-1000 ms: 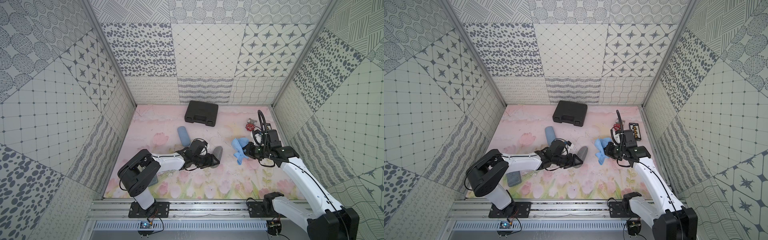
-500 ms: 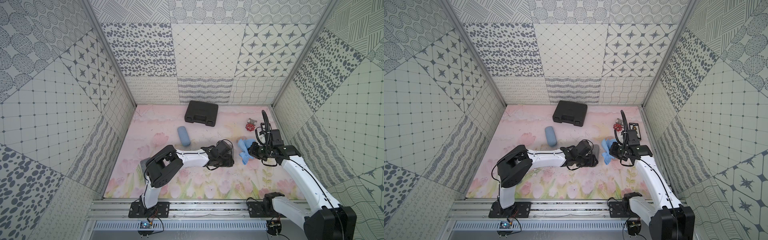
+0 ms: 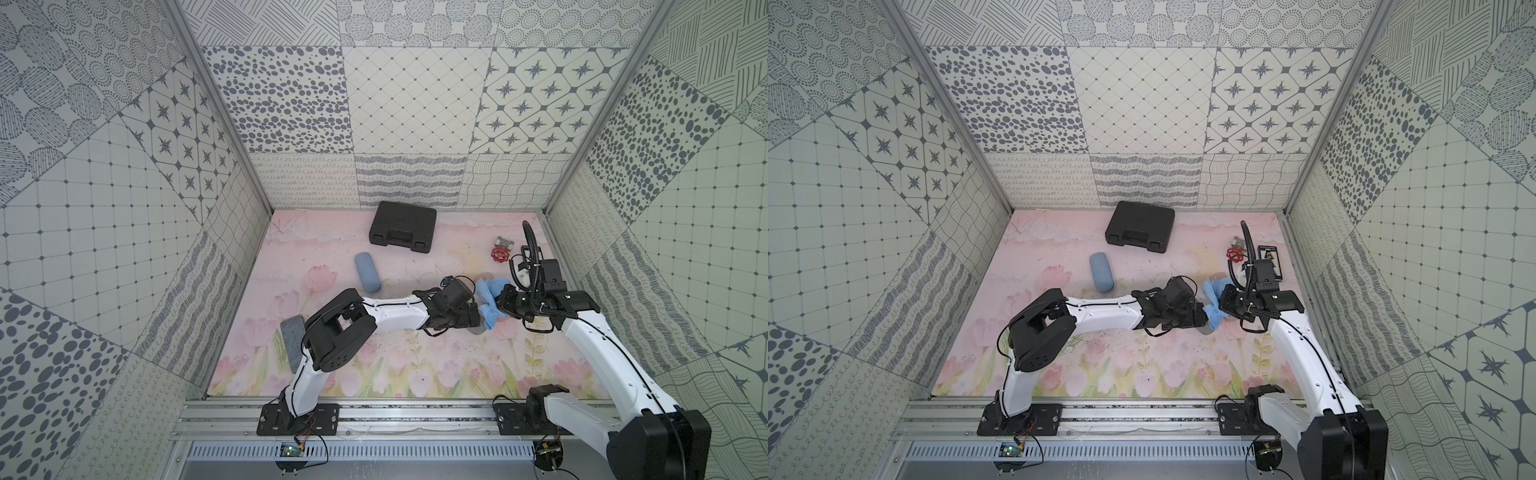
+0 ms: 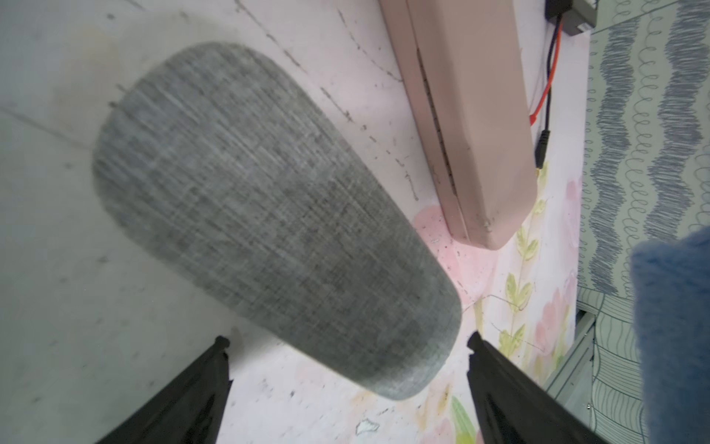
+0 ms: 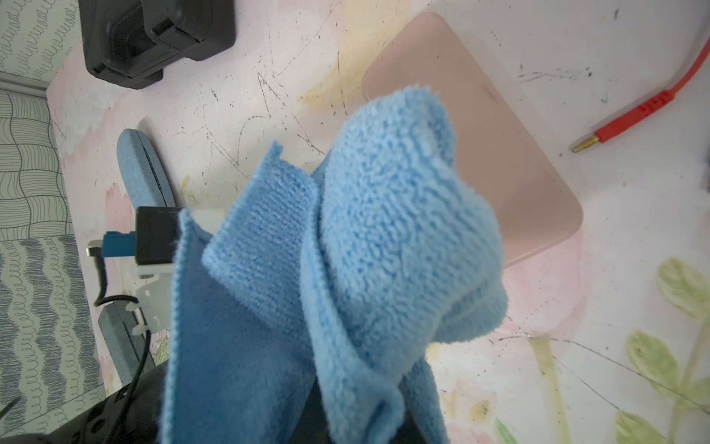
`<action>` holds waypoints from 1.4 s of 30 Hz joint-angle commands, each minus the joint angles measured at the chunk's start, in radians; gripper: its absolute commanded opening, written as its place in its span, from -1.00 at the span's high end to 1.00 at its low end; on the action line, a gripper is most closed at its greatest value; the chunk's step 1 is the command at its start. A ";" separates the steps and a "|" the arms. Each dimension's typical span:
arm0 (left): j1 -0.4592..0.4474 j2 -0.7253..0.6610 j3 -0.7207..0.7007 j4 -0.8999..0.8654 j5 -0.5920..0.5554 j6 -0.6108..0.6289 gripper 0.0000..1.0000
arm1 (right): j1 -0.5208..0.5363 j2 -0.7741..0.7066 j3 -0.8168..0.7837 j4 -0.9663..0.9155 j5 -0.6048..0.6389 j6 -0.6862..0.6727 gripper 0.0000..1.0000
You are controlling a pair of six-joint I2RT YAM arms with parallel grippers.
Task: Wipe the eyeglass case
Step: Place the eyeglass case at the center of the board, then adjust the eyeglass case at the center of the board.
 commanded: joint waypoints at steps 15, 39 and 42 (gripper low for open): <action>0.260 -0.587 -0.334 -0.337 -0.352 0.355 -0.84 | 0.502 0.439 0.125 0.171 0.040 0.055 1.00; 0.490 -0.702 -0.467 -0.260 -0.181 0.432 -0.57 | 0.365 0.612 0.248 0.122 -0.024 -0.073 1.00; 0.501 -0.702 -0.471 -0.265 -0.188 0.442 -0.58 | 0.392 0.560 0.206 0.090 -0.035 -0.078 1.00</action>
